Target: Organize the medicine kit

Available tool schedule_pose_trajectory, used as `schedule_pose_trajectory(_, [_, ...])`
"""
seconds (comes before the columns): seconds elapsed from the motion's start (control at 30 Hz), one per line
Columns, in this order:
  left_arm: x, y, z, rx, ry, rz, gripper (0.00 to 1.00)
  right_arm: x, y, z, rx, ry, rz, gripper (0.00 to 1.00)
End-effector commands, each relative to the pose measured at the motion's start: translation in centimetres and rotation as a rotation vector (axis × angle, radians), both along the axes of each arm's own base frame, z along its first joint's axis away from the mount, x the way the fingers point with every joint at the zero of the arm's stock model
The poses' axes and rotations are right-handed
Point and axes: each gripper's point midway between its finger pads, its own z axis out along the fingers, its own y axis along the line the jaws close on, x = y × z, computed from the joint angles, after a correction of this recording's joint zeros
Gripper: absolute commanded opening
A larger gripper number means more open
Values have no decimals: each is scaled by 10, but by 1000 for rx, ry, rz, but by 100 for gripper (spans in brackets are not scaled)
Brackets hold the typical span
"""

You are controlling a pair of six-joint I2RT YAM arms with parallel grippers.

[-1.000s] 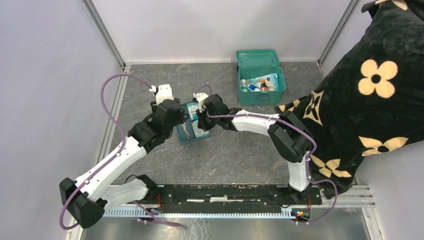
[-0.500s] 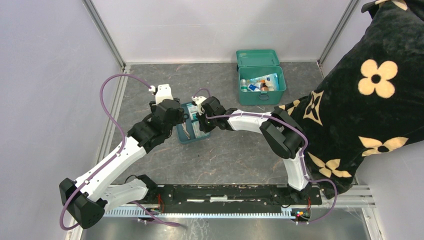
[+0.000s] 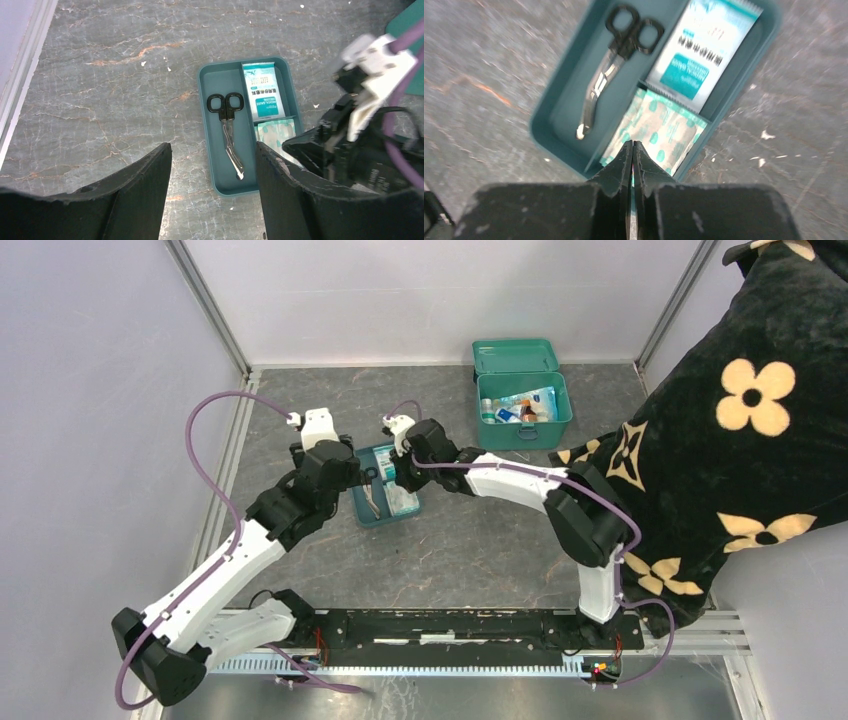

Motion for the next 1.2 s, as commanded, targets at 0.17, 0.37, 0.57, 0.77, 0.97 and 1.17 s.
schedule_pose_trajectory(0.17, [-12,30,39,-65,-169,95,71,16,13,98,187,-148,-52,23])
schedule_pose_trajectory(0.37, [-16,37,43,-63,-190,112,72,20,26,81,164,-89,-86,29])
schedule_pose_trajectory(0.57, [-16,36,41,-63,-182,106,73,19,46,57,78,-65,-78,34])
schedule_pose_trajectory(0.77, [-16,35,40,-61,-176,103,73,43,14,75,-21,-198,-168,36])
schedule_pose_trajectory(0.97, [-14,33,38,-60,-167,93,74,88,-71,129,-136,-342,-265,37])
schedule_pose_trajectory(1.17, [-13,31,36,-59,-159,87,74,103,-165,152,-323,-473,-137,60])
